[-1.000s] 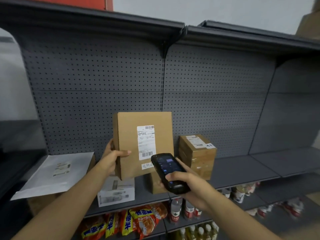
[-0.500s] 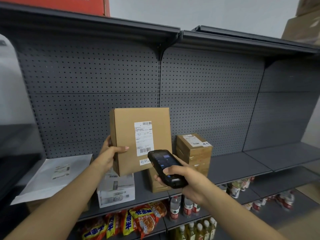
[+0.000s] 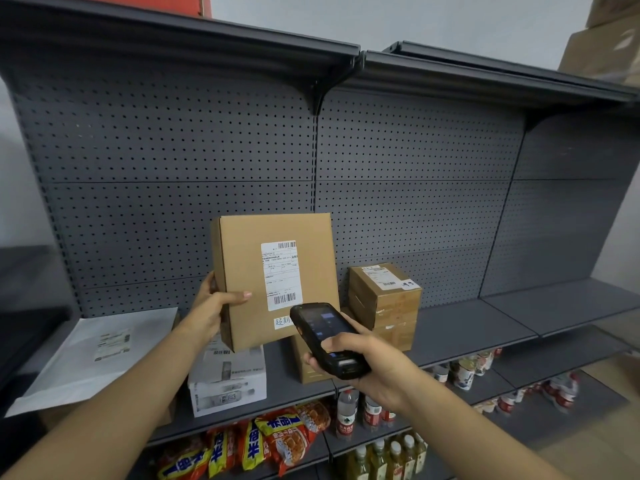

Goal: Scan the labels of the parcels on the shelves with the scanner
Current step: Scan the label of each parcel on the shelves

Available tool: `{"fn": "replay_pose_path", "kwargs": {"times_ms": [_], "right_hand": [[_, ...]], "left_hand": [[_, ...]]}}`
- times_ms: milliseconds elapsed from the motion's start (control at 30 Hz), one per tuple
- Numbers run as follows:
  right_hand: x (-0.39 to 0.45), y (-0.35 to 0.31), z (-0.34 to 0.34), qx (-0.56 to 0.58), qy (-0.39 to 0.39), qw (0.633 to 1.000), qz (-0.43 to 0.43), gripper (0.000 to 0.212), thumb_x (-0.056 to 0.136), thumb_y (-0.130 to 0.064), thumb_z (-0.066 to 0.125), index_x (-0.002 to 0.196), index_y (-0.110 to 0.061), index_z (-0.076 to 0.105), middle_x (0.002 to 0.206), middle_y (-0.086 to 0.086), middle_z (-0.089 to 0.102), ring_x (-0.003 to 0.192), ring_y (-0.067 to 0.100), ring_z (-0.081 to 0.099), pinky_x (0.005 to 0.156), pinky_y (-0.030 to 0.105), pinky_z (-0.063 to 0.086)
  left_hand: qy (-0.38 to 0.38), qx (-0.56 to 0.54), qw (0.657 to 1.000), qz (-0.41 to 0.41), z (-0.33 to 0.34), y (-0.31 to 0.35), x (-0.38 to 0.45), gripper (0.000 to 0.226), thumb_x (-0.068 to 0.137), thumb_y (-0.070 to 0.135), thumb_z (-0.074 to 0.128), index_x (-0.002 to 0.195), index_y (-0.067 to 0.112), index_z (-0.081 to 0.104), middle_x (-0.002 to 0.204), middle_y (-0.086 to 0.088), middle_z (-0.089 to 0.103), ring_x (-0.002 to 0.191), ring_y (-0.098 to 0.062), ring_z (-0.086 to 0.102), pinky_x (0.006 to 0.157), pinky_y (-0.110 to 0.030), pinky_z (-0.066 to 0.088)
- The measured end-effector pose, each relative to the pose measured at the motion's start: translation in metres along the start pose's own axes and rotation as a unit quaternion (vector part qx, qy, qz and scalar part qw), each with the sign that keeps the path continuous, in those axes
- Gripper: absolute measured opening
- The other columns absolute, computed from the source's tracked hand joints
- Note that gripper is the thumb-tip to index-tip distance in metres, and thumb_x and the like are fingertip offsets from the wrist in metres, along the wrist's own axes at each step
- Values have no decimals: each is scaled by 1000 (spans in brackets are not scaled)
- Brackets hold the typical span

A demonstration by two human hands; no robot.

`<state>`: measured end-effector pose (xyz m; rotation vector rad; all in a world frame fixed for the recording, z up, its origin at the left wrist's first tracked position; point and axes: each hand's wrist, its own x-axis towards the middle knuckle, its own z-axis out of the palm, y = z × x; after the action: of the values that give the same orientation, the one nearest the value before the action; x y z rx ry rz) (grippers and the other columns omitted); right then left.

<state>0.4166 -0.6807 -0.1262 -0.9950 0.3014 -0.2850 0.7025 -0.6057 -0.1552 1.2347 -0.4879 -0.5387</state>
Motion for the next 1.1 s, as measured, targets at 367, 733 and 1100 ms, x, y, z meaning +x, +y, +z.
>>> {"fn": "replay_pose_path", "kwargs": {"times_ms": [367,733,1100], "right_hand": [[63,14,-52,-4,153,987,-43,56,74,15,69,125,-4,57,111,25,70,100,42,69,90,50,56],[138,-4,-154,-23,261,963,-63,65,70,4,76,129,-12,54,120,21,66,109,42,64,92,50,54],[225,-16,-266,-69,222,972,25,70,66,4,78,128,-15,52,120,21,66,108,38,65,81,44,58]], "left_hand": [[-30,21,997,-74,-8,-35,47,54,75,3,74,126,13,60,115,-10,70,112,-29,63,79,-36,51],[0,-15,980,-199,60,-90,104,8,91,24,63,89,18,57,92,-6,60,80,-19,54,63,-33,41],[4,-14,958,-287,99,-199,186,55,78,27,75,127,9,59,117,-14,67,107,-30,62,77,-37,52]]}}
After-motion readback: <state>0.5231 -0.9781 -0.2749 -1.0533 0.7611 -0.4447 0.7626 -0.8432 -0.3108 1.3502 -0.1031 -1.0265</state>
